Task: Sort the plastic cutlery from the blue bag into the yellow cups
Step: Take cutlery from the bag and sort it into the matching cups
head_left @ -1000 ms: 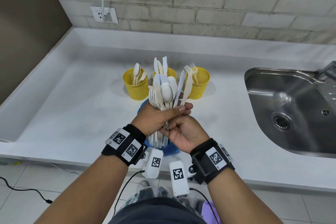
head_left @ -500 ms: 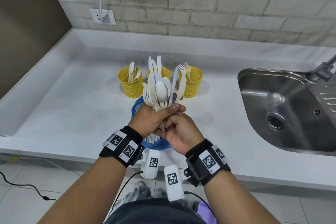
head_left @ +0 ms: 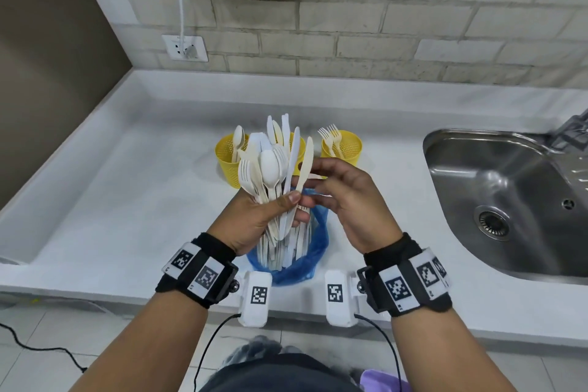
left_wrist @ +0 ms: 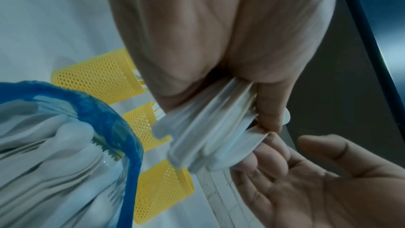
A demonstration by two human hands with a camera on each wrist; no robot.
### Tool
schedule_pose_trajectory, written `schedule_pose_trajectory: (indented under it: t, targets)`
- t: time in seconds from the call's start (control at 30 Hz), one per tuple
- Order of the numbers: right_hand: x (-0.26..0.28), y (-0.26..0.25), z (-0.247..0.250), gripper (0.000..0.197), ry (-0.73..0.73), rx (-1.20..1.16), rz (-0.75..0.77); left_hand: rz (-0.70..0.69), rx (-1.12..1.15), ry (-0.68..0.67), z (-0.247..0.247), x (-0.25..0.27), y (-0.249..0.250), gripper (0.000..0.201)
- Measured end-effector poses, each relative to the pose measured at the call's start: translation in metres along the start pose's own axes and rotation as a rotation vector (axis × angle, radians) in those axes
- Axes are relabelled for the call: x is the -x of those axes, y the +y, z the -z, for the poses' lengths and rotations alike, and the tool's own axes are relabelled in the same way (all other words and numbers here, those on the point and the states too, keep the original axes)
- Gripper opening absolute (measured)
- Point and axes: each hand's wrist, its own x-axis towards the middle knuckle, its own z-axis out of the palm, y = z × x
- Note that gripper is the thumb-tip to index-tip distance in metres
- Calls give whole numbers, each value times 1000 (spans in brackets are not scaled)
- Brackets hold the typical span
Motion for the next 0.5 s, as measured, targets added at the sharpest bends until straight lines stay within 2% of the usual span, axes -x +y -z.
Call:
schedule_pose_trajectory:
  t: [0.13,0.27,0.43,0.5]
  targets:
    - [-13,-1,-12,30,-20,168,111,-7,-46,-22,14,-3,13,26]
    - [-27,6,-21,21,-17,414,187,-10,-98,-40,38,-11,19,35]
    - [-41,14,-37,3,32,448,238,4,-83,-44,63,-16,21,35]
    - [-45,16,-47,6,59,458,275,3,-70,-54,72,-16,22,33]
